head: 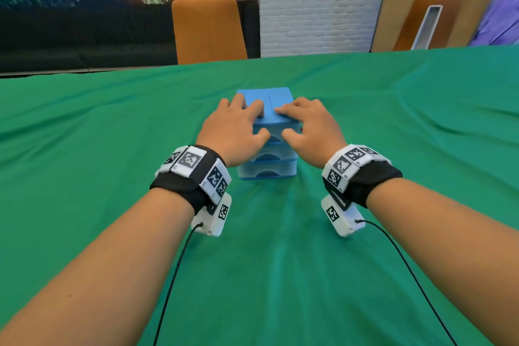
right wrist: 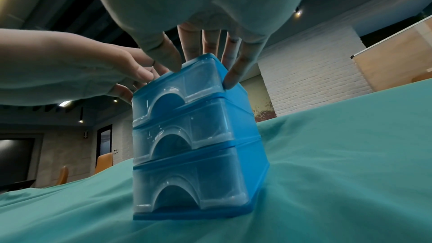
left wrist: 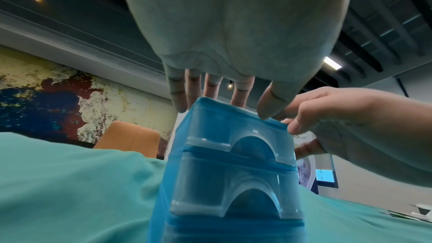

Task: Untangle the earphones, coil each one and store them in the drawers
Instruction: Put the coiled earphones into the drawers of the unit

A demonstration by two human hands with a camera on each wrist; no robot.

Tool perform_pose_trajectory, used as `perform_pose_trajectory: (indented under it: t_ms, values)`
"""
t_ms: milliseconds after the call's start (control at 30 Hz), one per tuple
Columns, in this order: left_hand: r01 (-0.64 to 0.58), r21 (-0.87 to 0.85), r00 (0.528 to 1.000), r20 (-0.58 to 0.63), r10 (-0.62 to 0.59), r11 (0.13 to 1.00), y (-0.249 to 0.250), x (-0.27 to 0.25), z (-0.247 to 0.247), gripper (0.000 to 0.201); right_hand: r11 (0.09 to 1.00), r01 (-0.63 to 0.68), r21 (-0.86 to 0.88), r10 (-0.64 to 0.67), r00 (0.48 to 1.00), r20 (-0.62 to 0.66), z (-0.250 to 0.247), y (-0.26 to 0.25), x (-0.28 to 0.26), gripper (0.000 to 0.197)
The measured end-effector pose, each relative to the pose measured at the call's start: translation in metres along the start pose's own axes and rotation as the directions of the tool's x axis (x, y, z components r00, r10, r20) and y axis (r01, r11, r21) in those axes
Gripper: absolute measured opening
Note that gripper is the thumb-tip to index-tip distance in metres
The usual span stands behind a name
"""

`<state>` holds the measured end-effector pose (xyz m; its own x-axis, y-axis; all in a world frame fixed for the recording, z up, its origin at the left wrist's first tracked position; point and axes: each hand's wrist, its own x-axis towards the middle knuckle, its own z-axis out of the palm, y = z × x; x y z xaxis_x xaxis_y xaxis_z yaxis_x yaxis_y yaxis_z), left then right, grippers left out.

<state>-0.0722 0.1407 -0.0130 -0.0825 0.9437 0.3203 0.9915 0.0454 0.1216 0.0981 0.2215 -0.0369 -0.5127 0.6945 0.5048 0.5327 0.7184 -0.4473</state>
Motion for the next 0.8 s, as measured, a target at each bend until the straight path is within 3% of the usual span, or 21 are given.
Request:
perform_pose_trajectory:
  t_ms: [333, 500, 667, 733, 800]
  values:
    - [-0.061, 0.041, 0.998, 0.033, 0.06, 0.997, -0.005, 0.015, -0.01, 0.029, 0.986, 0.056, 0.157, -0.03, 0.987, -0.159, 0.009, 0.014, 0.017, 0.04]
    - [-0.075, 0.013, 0.988, 0.136, 0.072, 0.997, -0.009, 0.019, -0.023, 0.032, 0.981, 0.022, 0.193, 0.004, 0.991, -0.137, 0.006, 0.01, 0.02, 0.034]
    - [-0.059, 0.039, 0.943, 0.33, 0.043, 0.998, -0.006, 0.027, -0.044, 0.033, 0.986, -0.082, 0.144, 0.074, 0.995, 0.059, -0.011, -0.003, 0.024, 0.041]
    - [-0.058, 0.039, 0.904, 0.425, 0.036, 0.998, -0.006, 0.038, -0.058, 0.034, 0.991, -0.114, 0.063, 0.101, 0.979, 0.179, -0.023, -0.01, 0.034, 0.043]
    - [-0.019, -0.002, 0.837, 0.547, 0.017, 1.0, -0.007, 0.048, -0.073, 0.035, 0.988, -0.157, 0.005, 0.148, 0.938, 0.315, -0.038, -0.017, 0.045, 0.043]
